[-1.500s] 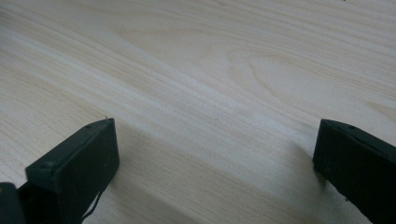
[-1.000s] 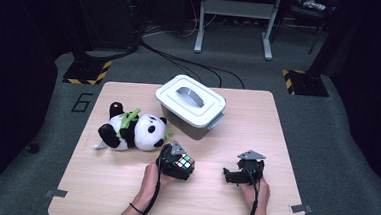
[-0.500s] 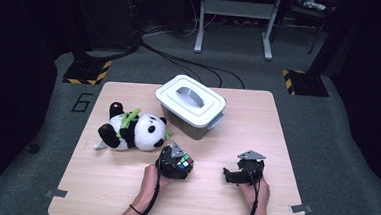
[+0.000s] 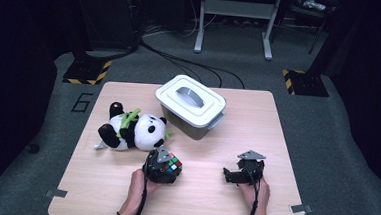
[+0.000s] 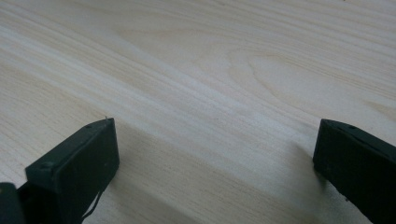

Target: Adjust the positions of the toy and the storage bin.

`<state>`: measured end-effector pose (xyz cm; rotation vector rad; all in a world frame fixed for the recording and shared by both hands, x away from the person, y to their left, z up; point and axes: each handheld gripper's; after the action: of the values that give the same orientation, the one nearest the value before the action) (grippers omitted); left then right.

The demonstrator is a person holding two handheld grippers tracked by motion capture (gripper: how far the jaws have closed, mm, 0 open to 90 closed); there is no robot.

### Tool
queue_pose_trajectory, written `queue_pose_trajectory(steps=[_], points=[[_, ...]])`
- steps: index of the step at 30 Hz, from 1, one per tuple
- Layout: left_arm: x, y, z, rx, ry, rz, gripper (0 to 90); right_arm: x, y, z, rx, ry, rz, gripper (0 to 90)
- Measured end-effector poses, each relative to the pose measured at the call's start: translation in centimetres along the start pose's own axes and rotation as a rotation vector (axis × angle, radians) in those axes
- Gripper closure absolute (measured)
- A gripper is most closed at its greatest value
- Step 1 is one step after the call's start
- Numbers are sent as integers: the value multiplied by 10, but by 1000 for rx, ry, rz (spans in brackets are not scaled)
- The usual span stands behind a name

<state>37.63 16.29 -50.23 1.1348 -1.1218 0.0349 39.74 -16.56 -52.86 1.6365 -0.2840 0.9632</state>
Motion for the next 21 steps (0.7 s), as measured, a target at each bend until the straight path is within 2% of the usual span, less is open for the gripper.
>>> queue_pose_trajectory(steps=[13, 17, 21], points=[[-24, 37, -20, 67, 31, 14, 339, 0, 0, 0, 0, -1, 0, 0], [-33, 45, -27, 97, 58, 25, 339, 0, 0, 0, 0, -2, 0, 0], [-43, 53, -34, 116, 70, 10, 339, 0, 0, 0, -1, 2, 3, 0]])
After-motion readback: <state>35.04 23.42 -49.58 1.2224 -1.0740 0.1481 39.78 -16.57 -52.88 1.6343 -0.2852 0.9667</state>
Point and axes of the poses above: each handheld gripper's, and its own axes: y roughly backward along the jaws, x roughly out of its top, z roughly to its right
